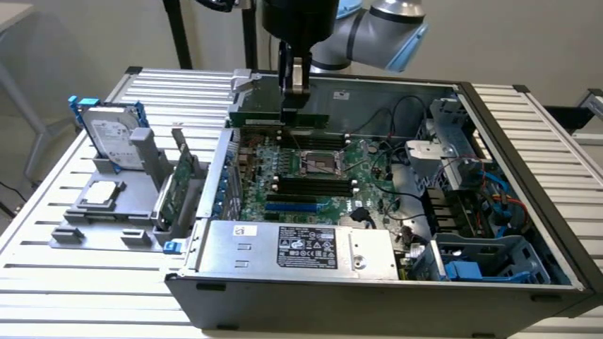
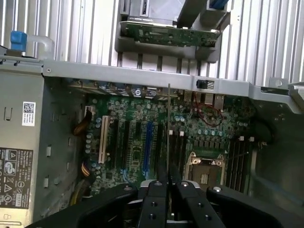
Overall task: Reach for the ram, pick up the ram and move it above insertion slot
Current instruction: 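Pick up the ram and move it above insertion slot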
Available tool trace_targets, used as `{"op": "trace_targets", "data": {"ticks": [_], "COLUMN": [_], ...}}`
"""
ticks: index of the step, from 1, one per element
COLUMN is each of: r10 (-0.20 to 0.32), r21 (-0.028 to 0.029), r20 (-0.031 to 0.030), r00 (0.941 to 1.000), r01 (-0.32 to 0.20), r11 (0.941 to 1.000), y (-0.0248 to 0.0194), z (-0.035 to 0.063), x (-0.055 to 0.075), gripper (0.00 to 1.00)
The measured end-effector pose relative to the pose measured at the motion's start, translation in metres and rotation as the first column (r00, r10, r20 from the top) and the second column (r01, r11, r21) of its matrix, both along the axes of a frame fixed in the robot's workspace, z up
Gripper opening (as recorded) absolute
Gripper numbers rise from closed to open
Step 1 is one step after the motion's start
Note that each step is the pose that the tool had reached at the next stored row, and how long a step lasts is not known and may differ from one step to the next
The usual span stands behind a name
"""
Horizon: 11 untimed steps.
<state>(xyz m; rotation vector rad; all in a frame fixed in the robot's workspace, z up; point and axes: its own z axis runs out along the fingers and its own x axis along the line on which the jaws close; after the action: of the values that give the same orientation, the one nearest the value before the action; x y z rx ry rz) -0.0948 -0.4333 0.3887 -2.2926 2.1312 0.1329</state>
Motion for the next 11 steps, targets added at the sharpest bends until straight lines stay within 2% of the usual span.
{"op": "trace_targets", "data": {"ticks": [5,11], "r10": [0.0,0.0], "r21": [-0.0001,0.0], "r20": [0.0,0.0], "r00": [1.0,1.0], "r01": [0.0,0.0], "r11": [1.0,1.0], "y": [0.0129,0.0244], "z": [-0.0005,-0.0017], "x": [0.012,0.026], "gripper": [0.13,0.13]}}
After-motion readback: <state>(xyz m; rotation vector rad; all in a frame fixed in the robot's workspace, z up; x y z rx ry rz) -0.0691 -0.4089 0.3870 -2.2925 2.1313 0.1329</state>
